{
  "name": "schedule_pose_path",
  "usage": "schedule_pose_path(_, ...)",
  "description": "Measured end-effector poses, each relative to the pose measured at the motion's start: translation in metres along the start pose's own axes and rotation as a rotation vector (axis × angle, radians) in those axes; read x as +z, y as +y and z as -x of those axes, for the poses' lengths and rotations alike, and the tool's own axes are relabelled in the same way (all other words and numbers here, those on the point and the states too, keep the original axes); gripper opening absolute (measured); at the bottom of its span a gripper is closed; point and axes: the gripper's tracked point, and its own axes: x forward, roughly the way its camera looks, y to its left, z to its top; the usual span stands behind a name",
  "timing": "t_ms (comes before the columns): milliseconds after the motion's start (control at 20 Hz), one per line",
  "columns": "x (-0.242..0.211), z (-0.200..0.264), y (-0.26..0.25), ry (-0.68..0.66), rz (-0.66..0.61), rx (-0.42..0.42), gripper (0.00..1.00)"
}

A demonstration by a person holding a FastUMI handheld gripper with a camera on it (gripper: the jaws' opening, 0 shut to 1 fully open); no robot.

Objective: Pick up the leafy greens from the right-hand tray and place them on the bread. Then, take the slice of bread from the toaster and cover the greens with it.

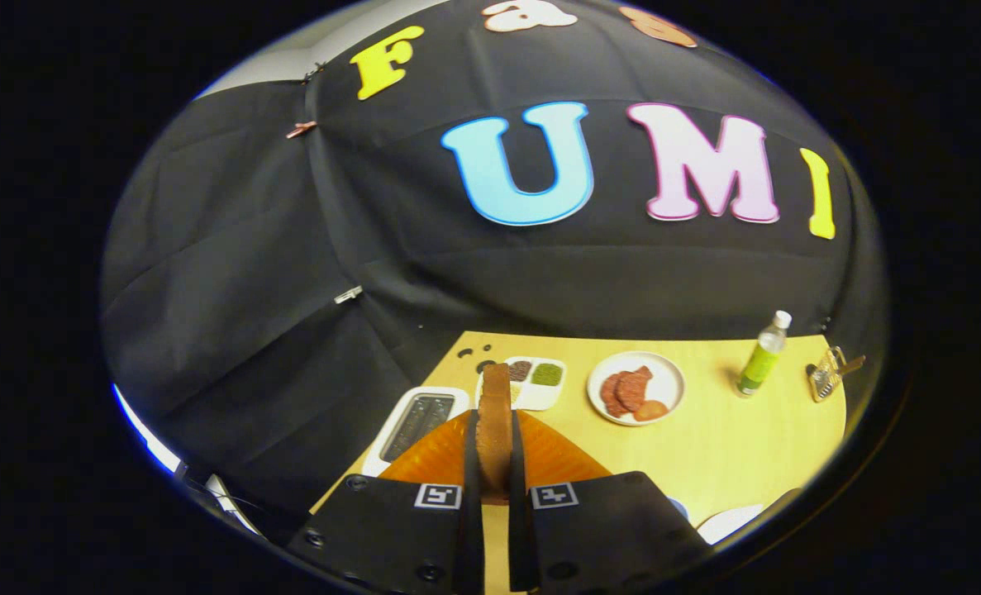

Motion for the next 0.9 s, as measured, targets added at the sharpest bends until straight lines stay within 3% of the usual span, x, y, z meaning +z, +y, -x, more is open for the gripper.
schedule_pose_path(200, -0.032, 0.029, -0.064, 0.003, -0.029, -0.105, 0.16)
schedule_pose_path(400, -0.080, 0.042, -0.097, 0.020, -0.058, -0.159, 0.16)
schedule_pose_path(900, -0.190, 0.006, -0.117, 0.149, -0.253, -0.126, 0.16)
